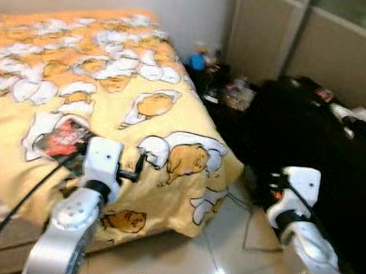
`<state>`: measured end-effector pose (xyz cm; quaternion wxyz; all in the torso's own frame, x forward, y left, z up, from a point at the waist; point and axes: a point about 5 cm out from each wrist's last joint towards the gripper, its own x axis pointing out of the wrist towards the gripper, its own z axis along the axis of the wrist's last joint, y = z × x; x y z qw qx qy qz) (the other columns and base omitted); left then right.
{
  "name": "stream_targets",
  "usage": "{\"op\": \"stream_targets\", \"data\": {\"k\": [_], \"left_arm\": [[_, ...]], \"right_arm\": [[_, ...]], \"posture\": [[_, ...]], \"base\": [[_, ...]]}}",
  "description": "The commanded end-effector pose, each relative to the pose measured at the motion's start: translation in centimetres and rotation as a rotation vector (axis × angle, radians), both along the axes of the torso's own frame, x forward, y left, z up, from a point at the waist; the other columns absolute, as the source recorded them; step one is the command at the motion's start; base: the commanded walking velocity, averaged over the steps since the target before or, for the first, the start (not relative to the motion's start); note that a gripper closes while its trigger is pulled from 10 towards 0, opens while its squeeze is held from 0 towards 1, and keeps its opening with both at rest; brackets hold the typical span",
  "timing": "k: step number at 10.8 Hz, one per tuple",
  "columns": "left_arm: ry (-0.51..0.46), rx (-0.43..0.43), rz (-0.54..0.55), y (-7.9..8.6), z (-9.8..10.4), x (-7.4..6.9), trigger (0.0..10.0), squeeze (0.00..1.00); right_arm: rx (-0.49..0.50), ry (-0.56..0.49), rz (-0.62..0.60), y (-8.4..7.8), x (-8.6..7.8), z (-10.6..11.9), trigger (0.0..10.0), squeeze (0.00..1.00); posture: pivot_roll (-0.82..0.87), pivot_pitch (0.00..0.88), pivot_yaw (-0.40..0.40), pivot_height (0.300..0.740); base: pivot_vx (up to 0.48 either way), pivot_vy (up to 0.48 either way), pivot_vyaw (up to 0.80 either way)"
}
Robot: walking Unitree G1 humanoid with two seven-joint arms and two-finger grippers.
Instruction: Clean up the room
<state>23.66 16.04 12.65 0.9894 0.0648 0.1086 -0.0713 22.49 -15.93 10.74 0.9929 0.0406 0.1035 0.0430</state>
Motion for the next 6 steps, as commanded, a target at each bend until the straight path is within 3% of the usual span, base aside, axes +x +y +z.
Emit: {"op": "stream_targets", "data": {"k": [1,3,4,6], "left_arm": [[-0.009,0.001,-0.009,-0.18,0.26,0.18,10.0,0.00],[-0.002,0.001,-0.014,-0.19,0.19,0.24,10.0,0.00],[-0.001,0.000,-0.017,-0.19,0.20,0.27,10.0,0.00],[0.001,0.005,-0.030,-0.14,0.26,0.49,10.0,0.00]], "right_arm": [[0.000,0.001,-0.018,-0.39,-0.02,0.04,10.0,1.00],[0.005,0.003,-0.033,-0.42,-0.06,0.02,10.0,0.97],[0.006,0.003,-0.036,-0.38,-0.05,0.03,10.0,0.84],[0.012,0.005,-0.061,-0.41,-0.09,-0.11,10.0,0.77]], "posture": [[0.02,0.000,0.019,0.740],[0.02,0.000,0.026,0.740],[0.02,0.000,0.031,0.740],[0.01,0.000,0.048,0.740]], "base": [[0.000,0.000,0.00],[0.000,0.000,0.00],[0.000,0.251,0.00],[0.000,0.319,0.00]]}}
